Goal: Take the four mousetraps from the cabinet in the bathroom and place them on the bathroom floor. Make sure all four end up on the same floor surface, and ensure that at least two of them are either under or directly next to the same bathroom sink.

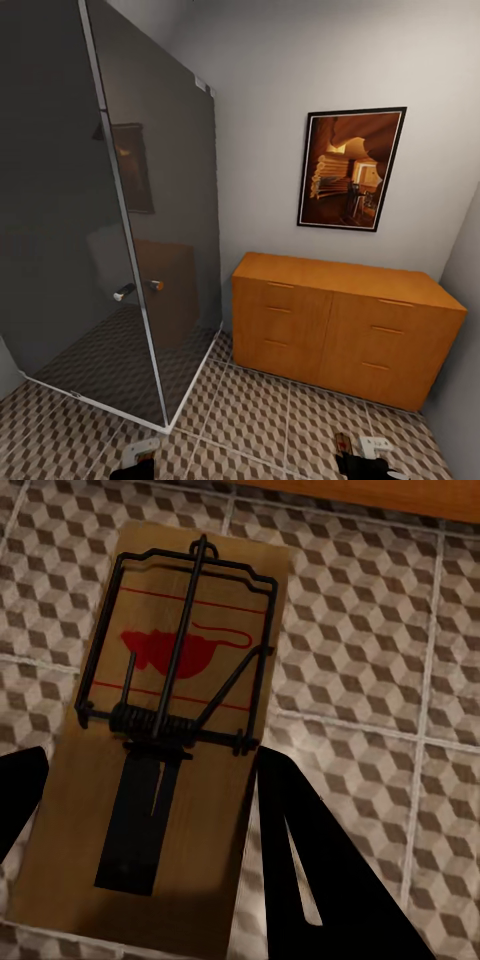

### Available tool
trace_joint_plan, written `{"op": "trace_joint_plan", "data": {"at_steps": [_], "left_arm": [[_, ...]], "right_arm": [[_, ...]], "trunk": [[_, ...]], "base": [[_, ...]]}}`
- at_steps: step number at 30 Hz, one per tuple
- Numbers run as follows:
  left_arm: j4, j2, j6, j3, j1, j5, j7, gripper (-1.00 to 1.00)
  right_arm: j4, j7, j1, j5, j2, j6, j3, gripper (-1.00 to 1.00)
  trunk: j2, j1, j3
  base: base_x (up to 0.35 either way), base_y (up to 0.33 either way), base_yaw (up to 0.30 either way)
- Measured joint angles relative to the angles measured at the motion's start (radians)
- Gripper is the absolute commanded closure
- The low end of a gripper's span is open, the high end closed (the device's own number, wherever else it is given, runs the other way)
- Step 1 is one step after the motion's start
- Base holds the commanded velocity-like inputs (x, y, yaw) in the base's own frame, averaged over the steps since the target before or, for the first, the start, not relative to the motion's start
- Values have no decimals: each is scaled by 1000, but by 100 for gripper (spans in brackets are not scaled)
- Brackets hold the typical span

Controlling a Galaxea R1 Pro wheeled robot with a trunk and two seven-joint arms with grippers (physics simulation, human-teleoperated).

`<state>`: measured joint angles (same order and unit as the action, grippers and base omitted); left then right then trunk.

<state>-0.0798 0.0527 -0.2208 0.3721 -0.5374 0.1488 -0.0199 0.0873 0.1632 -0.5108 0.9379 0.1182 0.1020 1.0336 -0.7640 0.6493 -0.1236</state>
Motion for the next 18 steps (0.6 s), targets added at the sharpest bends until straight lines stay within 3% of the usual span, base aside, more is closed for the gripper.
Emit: {"op": "trace_joint_plan", "data": {"at_steps": [18], "left_arm": [[0,-1,-2,1,0,-2,0,100]], "right_arm": [[0,0,0,0,0,0,0,100]], "trunk": [[0,0,0]], "base": [[0,0,294]]}}
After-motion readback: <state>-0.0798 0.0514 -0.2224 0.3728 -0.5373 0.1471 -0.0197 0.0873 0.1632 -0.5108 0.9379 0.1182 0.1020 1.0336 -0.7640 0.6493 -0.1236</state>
